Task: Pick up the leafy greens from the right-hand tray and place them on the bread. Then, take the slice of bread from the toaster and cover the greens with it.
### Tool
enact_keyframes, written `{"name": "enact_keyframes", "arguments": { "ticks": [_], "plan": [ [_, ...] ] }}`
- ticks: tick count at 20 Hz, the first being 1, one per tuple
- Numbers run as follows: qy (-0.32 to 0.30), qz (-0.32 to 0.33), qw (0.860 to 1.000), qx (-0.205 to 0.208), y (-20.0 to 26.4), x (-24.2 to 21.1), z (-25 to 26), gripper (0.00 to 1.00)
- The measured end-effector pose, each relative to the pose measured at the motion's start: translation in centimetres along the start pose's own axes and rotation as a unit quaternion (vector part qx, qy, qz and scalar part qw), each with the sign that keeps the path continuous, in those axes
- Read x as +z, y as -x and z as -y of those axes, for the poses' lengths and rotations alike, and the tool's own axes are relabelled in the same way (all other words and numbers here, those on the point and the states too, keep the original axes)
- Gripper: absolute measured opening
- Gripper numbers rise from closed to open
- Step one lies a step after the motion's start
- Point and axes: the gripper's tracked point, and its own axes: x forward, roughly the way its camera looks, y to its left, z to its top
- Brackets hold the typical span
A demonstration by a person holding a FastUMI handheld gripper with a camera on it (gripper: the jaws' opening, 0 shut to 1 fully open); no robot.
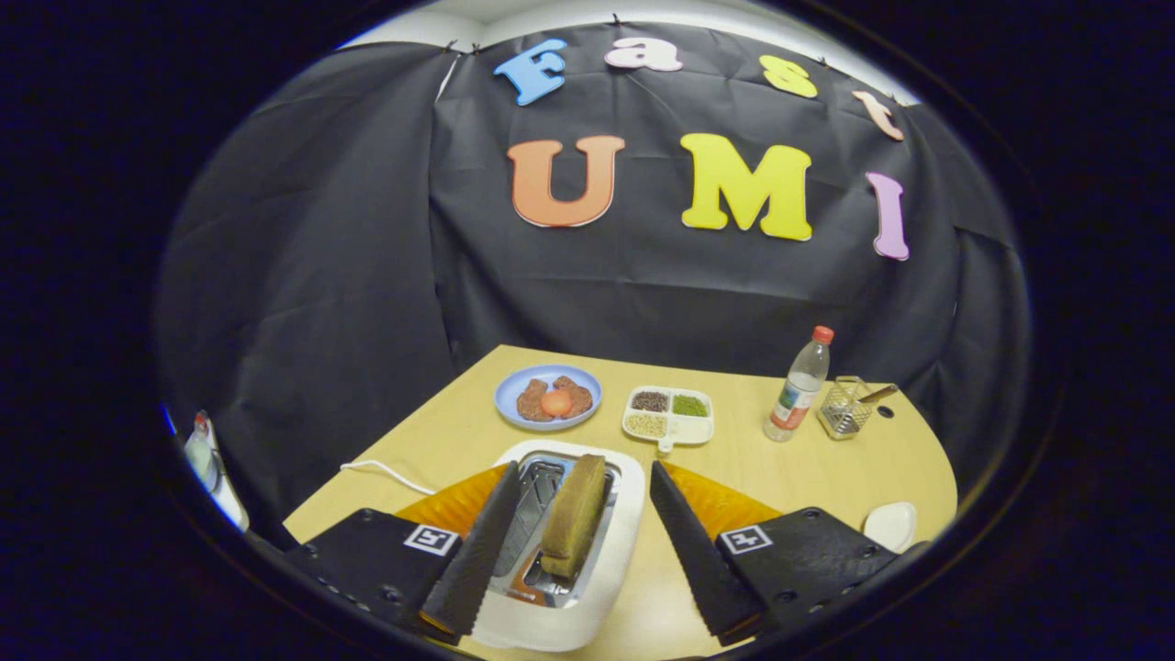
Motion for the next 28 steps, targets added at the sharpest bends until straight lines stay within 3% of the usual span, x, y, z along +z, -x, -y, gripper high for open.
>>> {"name": "enact_keyframes", "arguments": {
  "ticks": [1,6,9,11,14,22,28],
  "plan": [
    [-0.007,-0.012,1.0,-0.005,-0.4,-0.3,0.0,0.8],
    [-0.026,-0.117,0.992,-0.034,-1.8,-3.1,-0.3,0.23],
    [-0.016,-0.126,0.991,-0.048,-1.4,-3.3,0.0,0.13],
    [0.005,-0.115,0.992,-0.051,-0.9,-3.0,-0.1,0.07],
    [0.056,-0.071,0.994,-0.059,0.9,-0.8,-0.4,0.08],
    [0.043,0.006,0.998,-0.047,9.0,5.7,-1.6,0.07],
    [0.03,0.024,0.997,-0.067,12.7,5.1,2.8,0.07]
  ]
}}
